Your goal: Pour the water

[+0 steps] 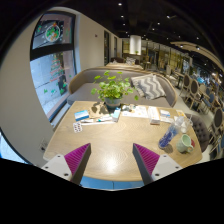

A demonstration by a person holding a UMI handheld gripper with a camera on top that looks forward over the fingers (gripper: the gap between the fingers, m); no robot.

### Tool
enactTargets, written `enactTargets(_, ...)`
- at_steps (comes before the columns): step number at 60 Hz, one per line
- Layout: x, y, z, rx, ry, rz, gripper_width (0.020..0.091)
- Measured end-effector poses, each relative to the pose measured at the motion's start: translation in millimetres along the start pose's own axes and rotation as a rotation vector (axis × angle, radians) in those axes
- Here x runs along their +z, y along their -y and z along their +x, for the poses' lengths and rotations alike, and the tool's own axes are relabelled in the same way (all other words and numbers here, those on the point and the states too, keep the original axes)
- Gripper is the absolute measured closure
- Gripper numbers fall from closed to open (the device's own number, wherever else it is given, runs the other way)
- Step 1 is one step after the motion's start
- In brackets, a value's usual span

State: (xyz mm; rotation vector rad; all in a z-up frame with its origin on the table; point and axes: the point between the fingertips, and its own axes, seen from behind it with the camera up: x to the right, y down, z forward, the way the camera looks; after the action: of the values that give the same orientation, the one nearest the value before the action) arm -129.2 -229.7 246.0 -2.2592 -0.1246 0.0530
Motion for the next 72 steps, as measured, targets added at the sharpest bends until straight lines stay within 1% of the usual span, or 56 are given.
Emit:
enactTargets(6, 1, -9, 19, 0.029, -0.031, -0.008, 0.0245)
enactTargets(20, 18, -50, 104, 0.076, -0.104, -0.013, 0.0245)
enactTargets(27, 38, -66, 155, 0.087, -0.141, 0.006, 0.0243)
enactTargets(33, 60, -71, 202, 0.101, -0.171, 0.036, 0.0243)
enactTargets(40, 90, -67, 248, 0.134, -0.173, 0.072, 0.0243)
enactTargets(47, 130, -62, 288, 0.138, -0.18, 0.071, 0.0245)
enactTargets(57, 191, -47, 319, 0.14, -0.16, 0.095, 0.0243)
enactTargets(60, 207, -41, 325, 0.13, -0.156, 0.111, 0.0253)
enactTargets(62, 216, -39, 328, 0.123, -0.153, 0.122, 0.028)
enactTargets(63, 220, -39, 329, 0.121, -0.151, 0.123, 0.0304)
enactTargets(69, 234, -36, 340, 0.128, -0.159, 0.146, 0.051)
enactTargets(72, 239, -35, 337, 0.129, -0.136, 0.156, 0.0608)
